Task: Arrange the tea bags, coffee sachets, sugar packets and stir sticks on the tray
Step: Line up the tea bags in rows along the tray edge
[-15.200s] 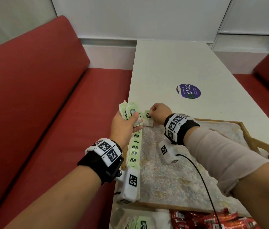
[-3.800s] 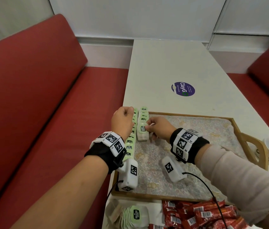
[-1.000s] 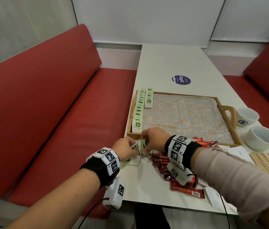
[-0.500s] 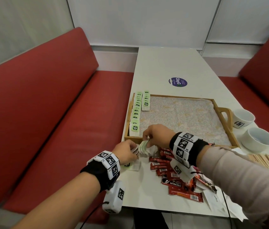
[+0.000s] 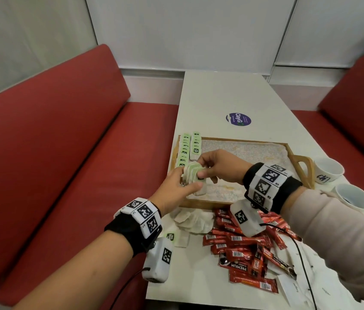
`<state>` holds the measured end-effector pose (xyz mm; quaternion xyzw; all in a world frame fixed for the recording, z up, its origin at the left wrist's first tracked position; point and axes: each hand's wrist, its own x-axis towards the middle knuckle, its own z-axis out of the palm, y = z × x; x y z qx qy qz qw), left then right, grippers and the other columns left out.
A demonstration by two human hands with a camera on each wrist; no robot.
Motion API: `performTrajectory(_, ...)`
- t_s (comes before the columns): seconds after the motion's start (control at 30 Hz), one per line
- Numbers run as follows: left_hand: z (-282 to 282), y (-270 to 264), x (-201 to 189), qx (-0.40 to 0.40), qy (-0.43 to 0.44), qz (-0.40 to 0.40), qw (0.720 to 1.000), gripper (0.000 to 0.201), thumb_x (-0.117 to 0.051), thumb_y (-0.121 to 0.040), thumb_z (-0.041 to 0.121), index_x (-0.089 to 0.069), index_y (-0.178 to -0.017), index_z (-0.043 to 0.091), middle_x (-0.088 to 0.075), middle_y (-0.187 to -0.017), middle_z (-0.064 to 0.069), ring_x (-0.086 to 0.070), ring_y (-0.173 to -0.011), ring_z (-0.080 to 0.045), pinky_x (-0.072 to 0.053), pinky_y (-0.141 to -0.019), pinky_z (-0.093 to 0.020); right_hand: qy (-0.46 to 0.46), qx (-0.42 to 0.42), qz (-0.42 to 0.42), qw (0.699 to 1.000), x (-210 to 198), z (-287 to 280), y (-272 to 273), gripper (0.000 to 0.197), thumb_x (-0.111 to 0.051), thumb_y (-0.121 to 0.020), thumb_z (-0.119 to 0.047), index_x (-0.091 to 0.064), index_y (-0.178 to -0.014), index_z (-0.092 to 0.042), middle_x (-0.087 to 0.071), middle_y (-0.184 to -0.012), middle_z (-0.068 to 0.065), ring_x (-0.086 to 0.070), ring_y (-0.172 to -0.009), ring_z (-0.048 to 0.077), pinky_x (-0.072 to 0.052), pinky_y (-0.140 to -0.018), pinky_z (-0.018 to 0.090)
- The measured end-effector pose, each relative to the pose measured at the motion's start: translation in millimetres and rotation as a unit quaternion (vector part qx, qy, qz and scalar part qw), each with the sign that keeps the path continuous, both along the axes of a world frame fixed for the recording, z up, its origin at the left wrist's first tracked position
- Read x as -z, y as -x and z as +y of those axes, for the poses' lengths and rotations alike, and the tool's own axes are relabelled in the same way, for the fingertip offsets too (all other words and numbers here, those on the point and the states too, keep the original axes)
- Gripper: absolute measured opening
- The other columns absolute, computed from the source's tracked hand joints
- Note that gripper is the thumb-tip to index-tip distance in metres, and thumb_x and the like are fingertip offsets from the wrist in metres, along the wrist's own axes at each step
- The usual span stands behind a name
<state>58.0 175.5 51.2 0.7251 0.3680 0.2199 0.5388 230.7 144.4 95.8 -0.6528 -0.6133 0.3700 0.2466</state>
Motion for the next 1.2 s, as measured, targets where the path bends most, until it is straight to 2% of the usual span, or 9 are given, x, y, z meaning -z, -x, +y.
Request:
performTrajectory(0.1, 5, -6, -3, 0.027, 0.141, -0.092, 0.985, 0.029, -0.050, -0.097, 0.026, -0.047, -0.126, 0.027, -0.059, -0.118, 0.001, -0.058, -0.106, -0.013, -0.050, -0.089, -0.037, -0.011, 0.019, 0.039, 0.999, -3, 10, 0, 0.006, -0.068, -0.085, -0.009, -0.063, -0.085, -0.008, -0.058, -0.064, -0.002, -0.048, -0.045, 0.006, -0.036, -0.047, 0.013)
performTrajectory(0.2, 15, -12, -1, 0.012, 0.214, -0.143, 0.966, 0.022, -0.044, -0.100, 0.021, -0.050, -0.121, 0.024, -0.064, -0.111, -0.001, -0.068, -0.093, -0.014, -0.059, -0.077, -0.035, -0.022, 0.058, 0.058, 0.996, -1, 20, -4, 0.009, -0.070, -0.083, -0.010, -0.062, -0.082, -0.013, -0.057, -0.060, -0.002, -0.047, -0.044, 0.006, -0.035, -0.044, 0.013)
performTrajectory(0.3, 30, -20, 3, -0.006, 0.216, -0.150, 0.965, 0.027, -0.045, -0.100, 0.015, -0.049, -0.127, 0.017, -0.067, -0.107, -0.005, -0.070, -0.084, -0.015, -0.059, -0.066, -0.027, -0.036, 0.119, 0.075, 0.989, 7, 32, -9, 0.018, -0.076, -0.078, -0.011, -0.058, -0.082, -0.014, -0.058, -0.053, -0.003, -0.048, -0.039, 0.005, -0.033, -0.040, 0.014)
performTrajectory(0.43, 52, -32, 5, -0.028, 0.216, -0.160, 0.963, 0.027, -0.046, -0.099, 0.016, -0.051, -0.126, 0.017, -0.068, -0.107, -0.006, -0.069, -0.086, -0.018, -0.058, -0.066, -0.025, -0.046, 0.171, 0.088, 0.980, 14, 51, -19, 0.023, -0.077, -0.077, -0.016, -0.055, -0.072, -0.012, -0.063, -0.060, -0.002, -0.052, -0.040, 0.007, -0.035, -0.040, 0.015)
performTrajectory(0.63, 89, -47, 8, -0.107, 0.201, -0.174, 0.958, 0.020, -0.043, -0.100, 0.013, -0.054, -0.118, 0.015, -0.067, -0.102, -0.007, -0.067, -0.078, -0.018, -0.057, -0.055, -0.022, -0.063, 0.227, 0.115, 0.965, 23, 79, -40, 0.015, -0.070, -0.085, -0.016, -0.058, -0.077, -0.012, -0.065, -0.068, 0.001, -0.053, -0.041, 0.008, -0.034, -0.038, 0.014)
performTrajectory(0.77, 110, -52, 12, -0.140, 0.171, -0.169, 0.961, 0.015, -0.045, -0.100, 0.014, -0.057, -0.107, 0.018, -0.068, -0.099, -0.002, -0.068, -0.073, -0.013, -0.058, -0.060, -0.026, -0.037, 0.249, 0.090, 0.964, 40, 93, -57, 0.011, -0.066, -0.089, -0.015, -0.058, -0.081, -0.014, -0.064, -0.068, 0.000, -0.057, -0.048, 0.012, -0.039, -0.044, 0.017)
performTrajectory(0.93, 123, -61, 13, -0.133, 0.146, -0.169, 0.966, 0.017, -0.045, -0.100, 0.014, -0.058, -0.097, 0.025, -0.068, -0.102, -0.002, -0.069, -0.077, -0.014, -0.058, -0.063, -0.026, 0.028, 0.214, 0.078, 0.973, 64, 103, -62, 0.011, -0.062, -0.091, -0.014, -0.056, -0.081, -0.014, -0.065, -0.071, 0.001, -0.061, -0.052, 0.012, -0.044, -0.051, 0.025)
performTrajectory(1.03, 128, -67, 16, -0.131, 0.141, -0.168, 0.967, 0.015, -0.045, -0.100, 0.015, -0.058, -0.101, 0.023, -0.068, -0.102, -0.003, -0.069, -0.077, -0.014, -0.057, -0.061, -0.024, 0.072, 0.163, 0.081, 0.981, 70, 110, -58, 0.010, -0.063, -0.090, -0.013, -0.056, -0.084, -0.015, -0.064, -0.070, 0.002, -0.060, -0.046, 0.008, -0.045, -0.049, 0.022)
performTrajectory(1.2, 131, -72, 19, -0.124, 0.154, -0.169, 0.966, 0.017, -0.044, -0.100, 0.014, -0.056, -0.112, 0.019, -0.068, -0.101, -0.001, -0.069, -0.078, -0.013, -0.055, -0.058, -0.020, 0.087, 0.130, -0.004, 0.988, 75, 125, -56, 0.008, -0.066, -0.088, -0.015, -0.058, -0.091, -0.013, -0.064, -0.068, -0.002, -0.058, -0.049, 0.009, -0.044, -0.046, 0.018)
